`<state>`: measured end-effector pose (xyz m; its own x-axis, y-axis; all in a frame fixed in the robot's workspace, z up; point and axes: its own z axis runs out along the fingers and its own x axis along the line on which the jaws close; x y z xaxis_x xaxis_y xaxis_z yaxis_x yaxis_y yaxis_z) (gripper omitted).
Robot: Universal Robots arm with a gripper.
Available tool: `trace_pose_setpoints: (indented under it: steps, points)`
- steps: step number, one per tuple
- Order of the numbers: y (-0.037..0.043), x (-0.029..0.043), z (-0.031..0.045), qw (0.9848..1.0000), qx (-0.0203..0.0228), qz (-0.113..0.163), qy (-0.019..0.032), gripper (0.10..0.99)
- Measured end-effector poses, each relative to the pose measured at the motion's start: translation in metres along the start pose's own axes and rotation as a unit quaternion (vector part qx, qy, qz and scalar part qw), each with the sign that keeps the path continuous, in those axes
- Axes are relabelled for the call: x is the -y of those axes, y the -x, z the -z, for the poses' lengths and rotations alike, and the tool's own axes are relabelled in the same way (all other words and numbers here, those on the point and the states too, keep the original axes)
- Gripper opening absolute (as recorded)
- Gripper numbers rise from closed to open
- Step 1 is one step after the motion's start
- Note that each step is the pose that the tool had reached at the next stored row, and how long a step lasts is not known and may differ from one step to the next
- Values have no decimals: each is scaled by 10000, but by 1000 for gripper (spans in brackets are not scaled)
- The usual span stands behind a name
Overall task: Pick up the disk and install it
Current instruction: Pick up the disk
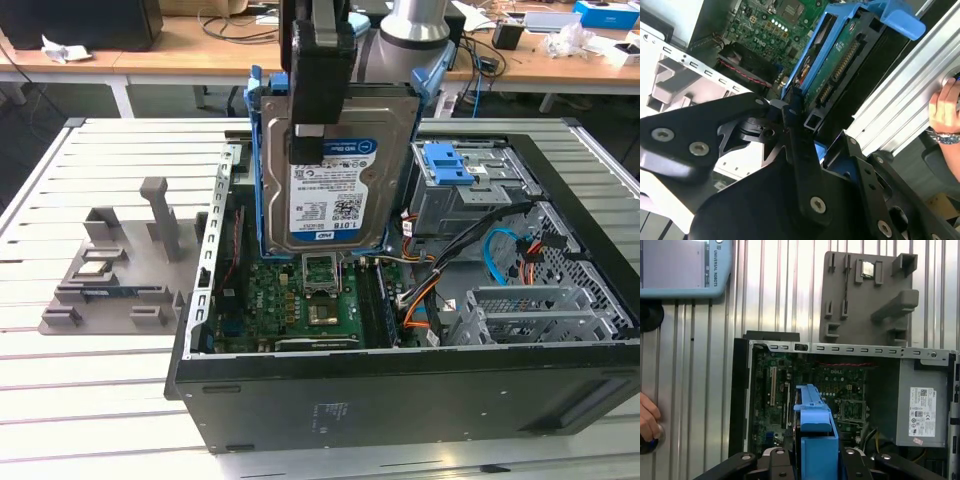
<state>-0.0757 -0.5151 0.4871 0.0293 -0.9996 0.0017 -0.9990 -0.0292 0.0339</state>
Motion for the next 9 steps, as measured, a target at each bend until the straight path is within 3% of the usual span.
trace_pose_setpoints:
  steps: [2,9]
  points:
    - [-1,34,1,10000,0,0,0,365]
    - [-7,251,1,10000,1,0,0,365]
